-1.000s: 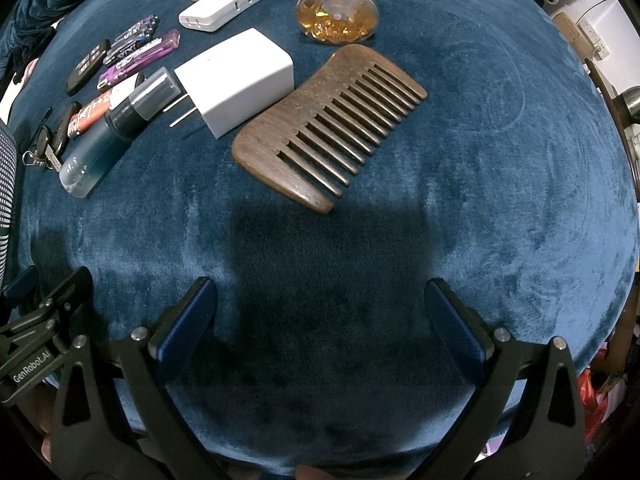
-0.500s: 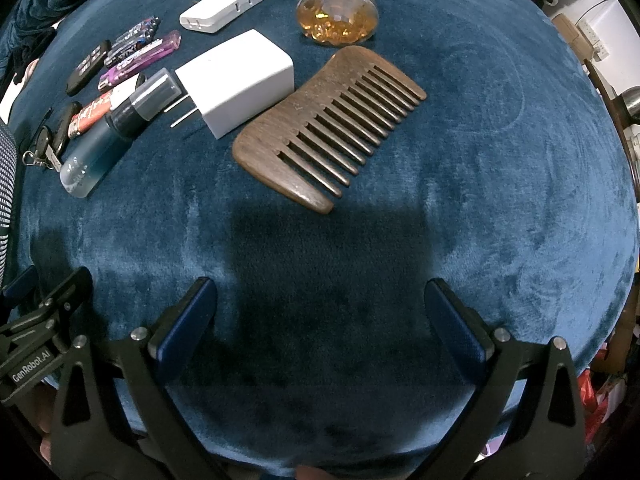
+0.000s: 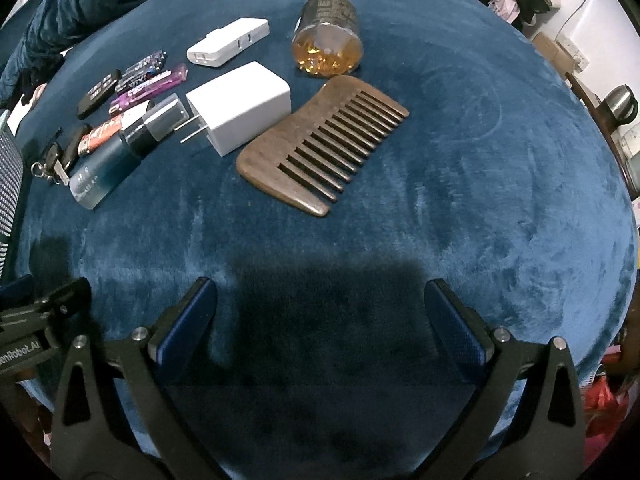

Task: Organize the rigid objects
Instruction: 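Grasp the grey spray bottle with the left tool while the right tool grasps the wooden comb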

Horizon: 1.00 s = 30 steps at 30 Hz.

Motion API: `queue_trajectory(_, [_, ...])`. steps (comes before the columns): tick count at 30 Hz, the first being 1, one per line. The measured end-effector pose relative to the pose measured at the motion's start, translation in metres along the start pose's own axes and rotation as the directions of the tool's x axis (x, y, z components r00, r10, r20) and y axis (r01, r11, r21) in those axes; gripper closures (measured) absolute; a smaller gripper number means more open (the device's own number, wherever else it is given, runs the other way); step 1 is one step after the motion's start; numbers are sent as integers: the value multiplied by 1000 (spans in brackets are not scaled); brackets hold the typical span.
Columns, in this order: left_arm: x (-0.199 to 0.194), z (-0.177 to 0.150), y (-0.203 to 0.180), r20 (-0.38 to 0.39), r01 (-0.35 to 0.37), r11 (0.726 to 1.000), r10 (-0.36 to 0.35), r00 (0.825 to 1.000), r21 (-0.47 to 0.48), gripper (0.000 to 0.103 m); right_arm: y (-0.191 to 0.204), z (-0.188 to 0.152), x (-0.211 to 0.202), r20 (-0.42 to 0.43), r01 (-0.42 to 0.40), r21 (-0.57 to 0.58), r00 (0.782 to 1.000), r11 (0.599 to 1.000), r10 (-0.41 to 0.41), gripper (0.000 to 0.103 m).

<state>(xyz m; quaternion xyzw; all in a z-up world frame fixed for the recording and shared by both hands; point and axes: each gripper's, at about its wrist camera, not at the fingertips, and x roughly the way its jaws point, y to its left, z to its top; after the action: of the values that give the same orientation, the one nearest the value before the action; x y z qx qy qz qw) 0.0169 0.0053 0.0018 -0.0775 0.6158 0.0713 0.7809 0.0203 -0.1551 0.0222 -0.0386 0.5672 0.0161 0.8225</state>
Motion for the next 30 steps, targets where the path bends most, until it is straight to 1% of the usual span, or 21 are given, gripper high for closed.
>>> queue_trajectory(4, [-7,0,3,9,15,1000,-15,1000,-1,0,-6,0,-7,13,-27,22,1000,999,26,0])
queue_trajectory(7, [-22,-1,8,38,60,998,-60,998,5,2,-18,5,-16,66,-80,64,995,995,75,0])
queue_trajectory(8, [-30,2,8,62,81,997,-82,995,16,3,-22,7,-20,87,-98,82,992,992,91,0])
queue_trajectory(12, [-50,21,-3,127,100,991,-111,986,92,3,-39,16,-23,132,-133,150,985,980,113,0])
queue_trajectory(14, [-54,36,-12,134,118,985,-136,982,129,3,-45,20,-22,143,-133,167,984,977,110,0])
queue_trajectory(16, [-53,48,-24,127,139,977,-160,979,162,6,-45,21,-23,154,-124,175,983,977,97,0])
queue_trajectory(17, [-53,53,-29,121,142,975,-164,979,173,9,-47,24,-23,164,-124,181,982,976,94,0])
queue_trajectory(19, [-46,67,-40,106,145,969,-169,980,199,13,-52,19,-24,178,-125,191,980,974,91,0])
queue_trajectory(22, [-33,79,-53,67,162,961,-181,981,227,25,-50,15,-28,196,-124,210,977,970,83,0])
queue_trajectory(23, [-30,82,-58,53,169,956,-186,981,238,38,-52,15,-28,198,-126,218,977,968,83,0])
queue_trajectory(24, [-25,83,-61,32,174,953,-188,982,249,54,-56,18,-26,199,-132,228,976,965,86,0])
queue_trajectory(25, [-18,85,-65,12,178,951,-187,982,253,58,-58,19,-25,200,-132,233,976,963,86,0])
queue_trajectory(26, [-16,84,-62,12,181,952,-189,982,246,61,-59,19,-25,201,-132,239,976,962,84,0])
queue_trajectory(27, [-17,85,-60,21,186,954,-196,980,237,66,-60,20,-24,203,-134,245,976,960,84,0])
queue_trajectory(30, [-18,72,-39,36,201,964,-210,977,173,68,-60,23,-22,209,-131,252,975,959,78,0])
